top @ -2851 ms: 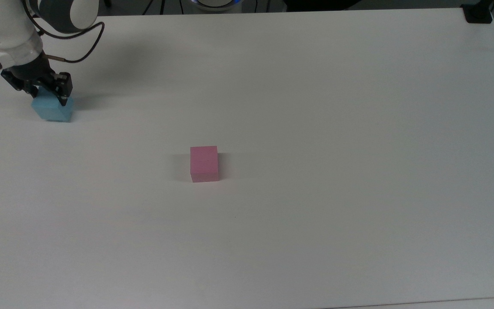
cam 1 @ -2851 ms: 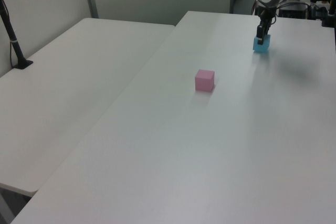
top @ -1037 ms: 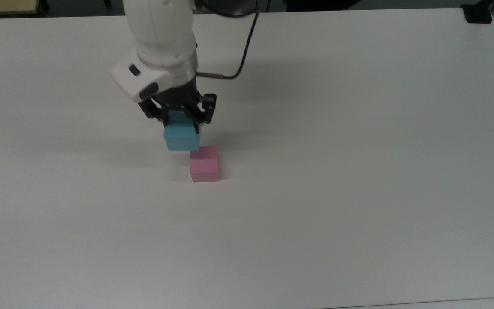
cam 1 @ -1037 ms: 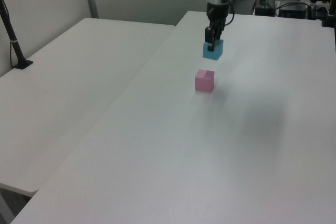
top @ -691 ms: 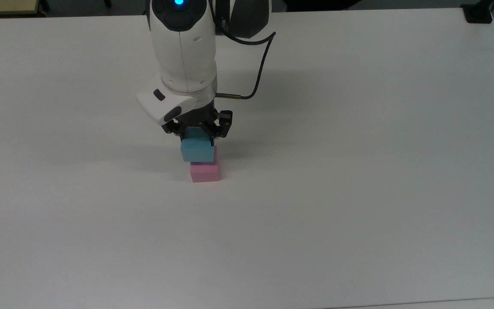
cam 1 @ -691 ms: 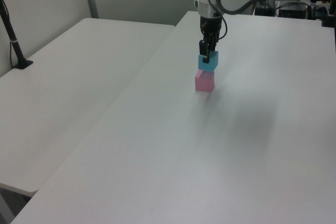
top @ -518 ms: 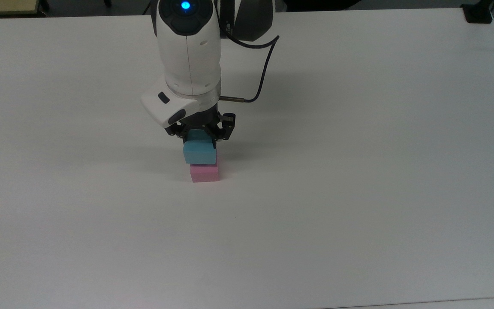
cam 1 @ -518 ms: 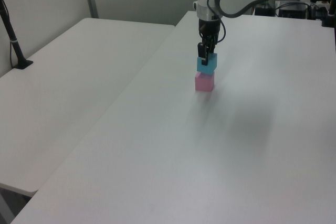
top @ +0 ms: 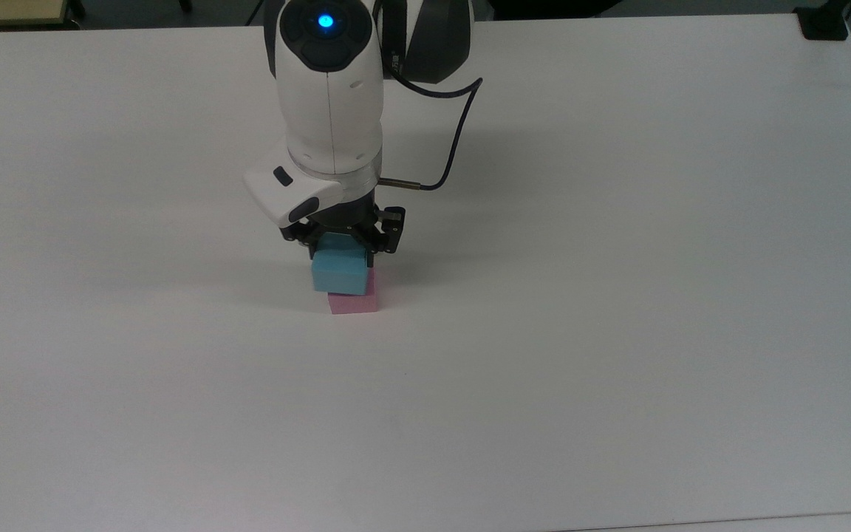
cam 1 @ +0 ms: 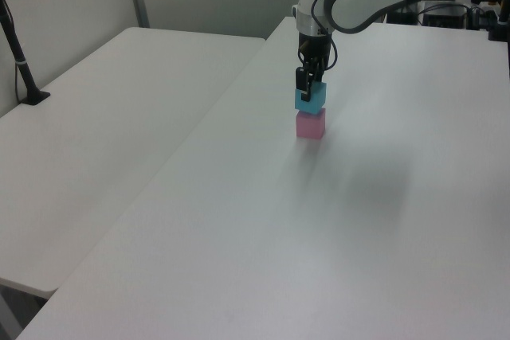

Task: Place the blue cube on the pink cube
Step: 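Open the gripper and raise it away from the stacked cubes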

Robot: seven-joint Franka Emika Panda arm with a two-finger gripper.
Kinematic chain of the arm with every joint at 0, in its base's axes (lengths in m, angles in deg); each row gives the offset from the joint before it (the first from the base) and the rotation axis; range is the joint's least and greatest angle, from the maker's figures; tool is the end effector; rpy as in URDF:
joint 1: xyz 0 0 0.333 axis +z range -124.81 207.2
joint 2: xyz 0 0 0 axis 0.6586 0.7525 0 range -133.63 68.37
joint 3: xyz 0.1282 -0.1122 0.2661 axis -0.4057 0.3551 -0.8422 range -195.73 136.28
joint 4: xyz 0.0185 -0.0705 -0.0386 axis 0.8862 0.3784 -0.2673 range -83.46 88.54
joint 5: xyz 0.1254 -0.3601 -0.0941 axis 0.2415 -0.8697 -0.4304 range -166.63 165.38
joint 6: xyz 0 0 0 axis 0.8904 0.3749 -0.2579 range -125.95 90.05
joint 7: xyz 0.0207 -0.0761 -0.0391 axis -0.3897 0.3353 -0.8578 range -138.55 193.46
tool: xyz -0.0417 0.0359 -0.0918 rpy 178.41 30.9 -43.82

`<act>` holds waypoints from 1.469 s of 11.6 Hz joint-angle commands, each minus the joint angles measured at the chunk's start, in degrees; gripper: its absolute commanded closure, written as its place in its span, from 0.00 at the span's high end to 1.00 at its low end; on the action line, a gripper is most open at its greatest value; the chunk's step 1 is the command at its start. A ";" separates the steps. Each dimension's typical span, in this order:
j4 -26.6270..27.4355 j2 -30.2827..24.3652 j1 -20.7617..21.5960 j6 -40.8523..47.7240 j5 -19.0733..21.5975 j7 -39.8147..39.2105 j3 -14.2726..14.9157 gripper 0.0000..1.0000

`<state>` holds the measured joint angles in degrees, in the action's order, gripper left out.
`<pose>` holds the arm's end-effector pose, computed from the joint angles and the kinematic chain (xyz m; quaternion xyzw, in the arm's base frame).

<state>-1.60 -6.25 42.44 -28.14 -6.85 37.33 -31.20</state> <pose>0.6976 0.0245 0.4119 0.9973 -0.0412 0.0478 0.0386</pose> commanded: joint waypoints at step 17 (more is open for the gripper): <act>0.18 -25.13 -7.48 25.76 1.56 3.40 0.51 1.00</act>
<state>-4.18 -26.44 35.39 -6.46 -6.44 40.21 -30.77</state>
